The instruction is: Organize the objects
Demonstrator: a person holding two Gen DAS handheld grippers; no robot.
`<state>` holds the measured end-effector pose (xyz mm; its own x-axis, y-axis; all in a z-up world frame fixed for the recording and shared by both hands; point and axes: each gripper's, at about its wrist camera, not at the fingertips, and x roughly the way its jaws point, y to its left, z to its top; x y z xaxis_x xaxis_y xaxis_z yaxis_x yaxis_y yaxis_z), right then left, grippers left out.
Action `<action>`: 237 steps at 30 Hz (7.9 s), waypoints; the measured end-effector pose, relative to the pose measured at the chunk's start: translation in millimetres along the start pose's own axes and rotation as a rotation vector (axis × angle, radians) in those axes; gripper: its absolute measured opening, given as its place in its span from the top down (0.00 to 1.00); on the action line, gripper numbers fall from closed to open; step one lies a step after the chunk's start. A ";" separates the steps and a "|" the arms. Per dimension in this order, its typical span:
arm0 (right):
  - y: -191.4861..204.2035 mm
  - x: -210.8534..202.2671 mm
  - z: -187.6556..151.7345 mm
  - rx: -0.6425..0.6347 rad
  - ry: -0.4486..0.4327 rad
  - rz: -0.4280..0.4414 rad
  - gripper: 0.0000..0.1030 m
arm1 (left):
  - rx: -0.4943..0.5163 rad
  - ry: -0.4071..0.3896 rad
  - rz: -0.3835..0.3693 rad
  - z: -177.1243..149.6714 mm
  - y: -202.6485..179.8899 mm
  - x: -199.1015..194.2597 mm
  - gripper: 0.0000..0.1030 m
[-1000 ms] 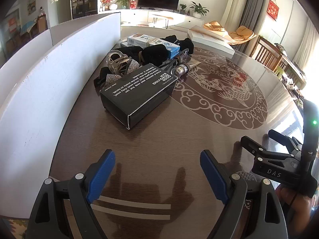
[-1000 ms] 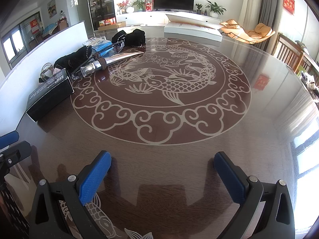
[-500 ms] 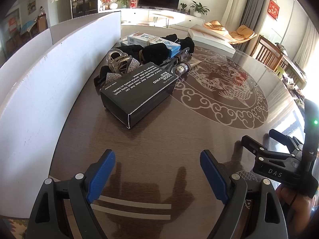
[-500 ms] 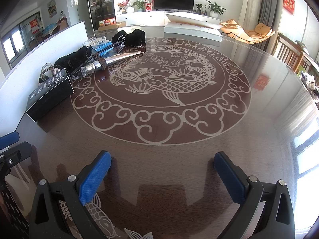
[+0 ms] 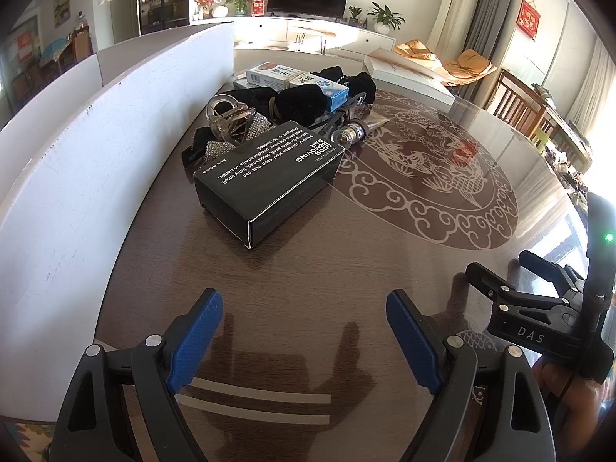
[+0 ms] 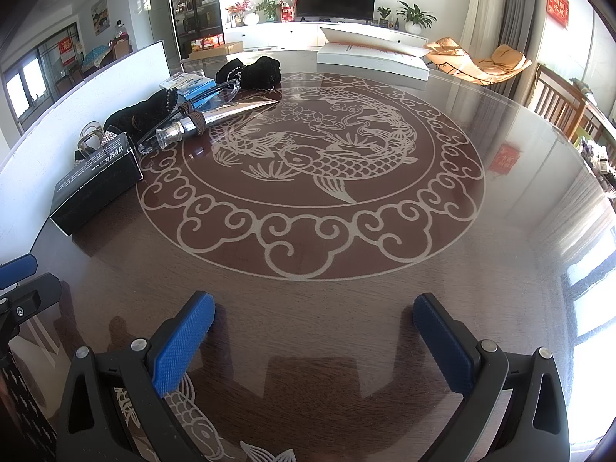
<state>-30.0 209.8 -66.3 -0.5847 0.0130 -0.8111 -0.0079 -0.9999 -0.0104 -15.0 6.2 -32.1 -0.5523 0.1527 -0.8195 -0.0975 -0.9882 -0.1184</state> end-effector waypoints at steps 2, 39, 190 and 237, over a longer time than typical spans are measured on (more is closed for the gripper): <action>0.0 0.0 0.0 0.000 0.000 0.000 0.00 | 0.000 -0.001 0.000 -0.3 0.0 -0.1 0.16; -0.1 0.5 0.0 0.000 0.000 0.000 0.00 | -0.004 -0.012 -0.007 -0.1 1.2 -5.3 0.16; 30.4 57.5 99.6 -0.207 0.221 0.116 0.66 | -0.006 -0.006 0.014 26.4 19.2 35.6 0.43; 257.9 -62.4 96.7 -0.238 -0.085 0.667 0.18 | -0.401 -0.192 0.092 53.9 214.4 -110.9 0.29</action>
<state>-74.0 -48.9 38.2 -0.4644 -0.6110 -0.6411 0.5452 -0.7677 0.3367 -19.3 -221.8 63.6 -0.6909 0.0264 -0.7225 0.2668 -0.9195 -0.2887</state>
